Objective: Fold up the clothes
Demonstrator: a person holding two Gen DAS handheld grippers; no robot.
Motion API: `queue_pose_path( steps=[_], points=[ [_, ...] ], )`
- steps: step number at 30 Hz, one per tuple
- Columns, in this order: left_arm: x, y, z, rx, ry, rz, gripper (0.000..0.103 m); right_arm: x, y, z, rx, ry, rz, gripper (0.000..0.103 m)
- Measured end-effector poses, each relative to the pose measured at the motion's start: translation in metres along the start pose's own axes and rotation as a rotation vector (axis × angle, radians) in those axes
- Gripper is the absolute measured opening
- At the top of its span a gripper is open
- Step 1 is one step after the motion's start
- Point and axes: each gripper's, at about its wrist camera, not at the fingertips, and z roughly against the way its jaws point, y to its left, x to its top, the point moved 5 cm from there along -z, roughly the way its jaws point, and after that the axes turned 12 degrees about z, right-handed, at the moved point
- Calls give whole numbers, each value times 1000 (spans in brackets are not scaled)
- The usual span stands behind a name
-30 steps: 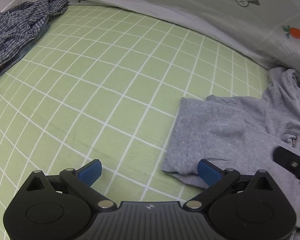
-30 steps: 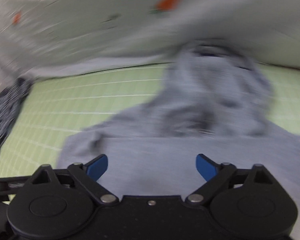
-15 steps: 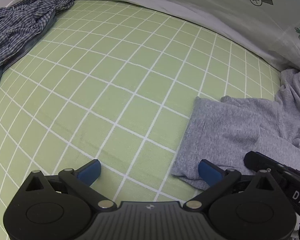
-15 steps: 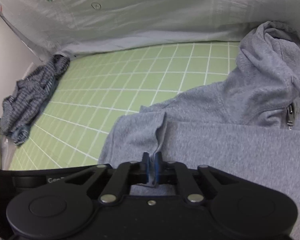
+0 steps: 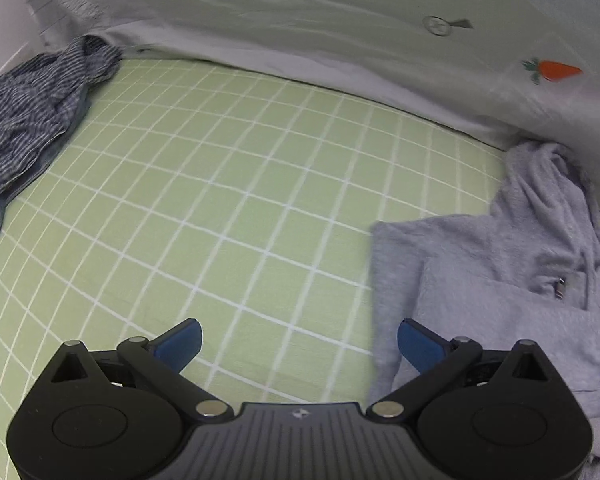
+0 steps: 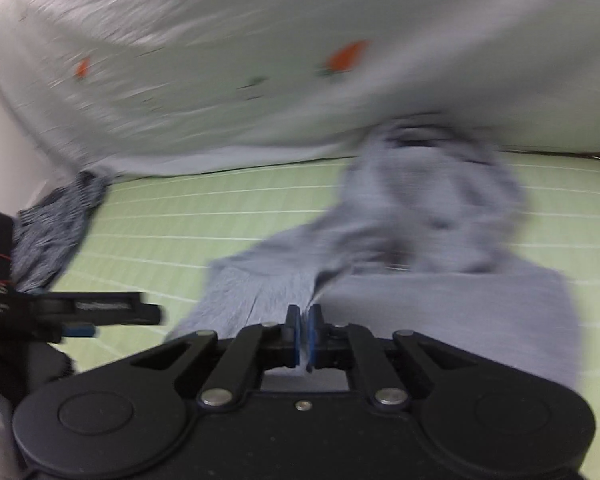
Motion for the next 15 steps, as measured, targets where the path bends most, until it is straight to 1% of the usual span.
queue_pose_path(
  steps=[5,7,9,12,14,15],
  points=[
    [-21,-37,-3,-27,35,-109,103,-32,-71,23,-163,30,-130,4],
    [-30,-49,-5,-36,54,-143,103,-45,-92,25,-220,55,-160,4],
    [-38,-57,-9,-39,81,-169,103,-54,-104,22,-267,77,-169,5],
    [-49,-65,-17,-29,127,-204,103,-70,-110,5,-280,134,-181,7],
    [-58,-65,-27,-9,183,-227,103,-78,-110,-7,-285,180,-175,12],
    [-61,-65,-32,1,209,-232,103,-79,-108,-10,-288,181,-165,12]
  ],
)
